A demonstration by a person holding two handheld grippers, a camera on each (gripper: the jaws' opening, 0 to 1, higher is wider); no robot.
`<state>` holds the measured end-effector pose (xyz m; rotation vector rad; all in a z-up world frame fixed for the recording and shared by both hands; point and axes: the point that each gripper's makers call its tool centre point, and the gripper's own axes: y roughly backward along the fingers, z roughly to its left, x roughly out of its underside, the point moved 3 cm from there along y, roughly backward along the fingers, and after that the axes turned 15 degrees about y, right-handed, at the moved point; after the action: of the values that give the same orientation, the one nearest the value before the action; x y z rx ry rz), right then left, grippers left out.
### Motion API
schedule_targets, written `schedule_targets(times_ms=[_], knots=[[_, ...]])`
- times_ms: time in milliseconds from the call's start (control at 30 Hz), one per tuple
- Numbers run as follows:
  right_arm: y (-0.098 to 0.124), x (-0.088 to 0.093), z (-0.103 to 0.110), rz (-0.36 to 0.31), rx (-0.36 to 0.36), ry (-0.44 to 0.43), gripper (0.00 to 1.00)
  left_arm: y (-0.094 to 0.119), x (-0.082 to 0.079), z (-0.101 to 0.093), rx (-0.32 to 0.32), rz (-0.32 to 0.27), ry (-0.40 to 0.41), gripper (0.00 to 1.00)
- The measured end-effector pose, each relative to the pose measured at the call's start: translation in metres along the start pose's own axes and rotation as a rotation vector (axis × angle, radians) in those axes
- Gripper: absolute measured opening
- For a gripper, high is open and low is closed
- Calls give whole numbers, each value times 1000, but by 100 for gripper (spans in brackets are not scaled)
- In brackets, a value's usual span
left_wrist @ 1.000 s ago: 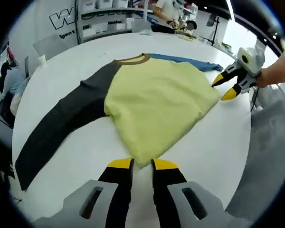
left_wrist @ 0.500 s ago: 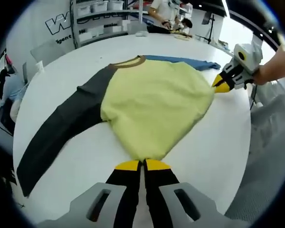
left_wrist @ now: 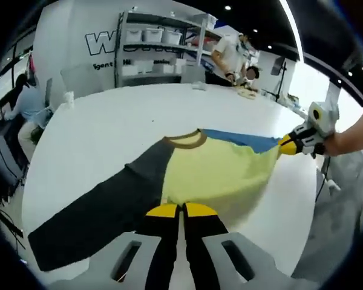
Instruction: Fold the garment on the visible template until the final outline fits inside the template.
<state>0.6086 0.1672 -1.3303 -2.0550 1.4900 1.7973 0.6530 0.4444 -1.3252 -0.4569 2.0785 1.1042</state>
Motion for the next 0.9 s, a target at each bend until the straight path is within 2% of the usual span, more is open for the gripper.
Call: schedule_targets(times_ms=[133, 267, 400, 633, 700, 733, 767, 900], knots=[[-14, -1, -20, 5, 31, -8, 0, -16, -17, 5, -5, -12, 19, 2], [-31, 6, -35, 26, 47, -4, 0, -31, -23, 9, -24, 3, 20, 2], [-49, 14, -51, 51, 51, -42, 0, -48, -27, 28, -57, 35, 36, 2], [-79, 22, -71, 91, 45, -56, 0, -73, -37, 42, -71, 52, 132, 2], [-83, 28, -75, 115, 39, -77, 1, -76, -42, 43, -70, 45, 135, 2], [-82, 30, -74, 124, 33, -112, 6, -76, -43, 44, -75, 48, 137, 3], [-79, 33, -78, 135, 48, -106, 11, -75, -44, 46, -87, 39, 148, 4], [-58, 41, -78, 136, 60, -143, 9, -59, -36, 39, -76, 32, 151, 7]])
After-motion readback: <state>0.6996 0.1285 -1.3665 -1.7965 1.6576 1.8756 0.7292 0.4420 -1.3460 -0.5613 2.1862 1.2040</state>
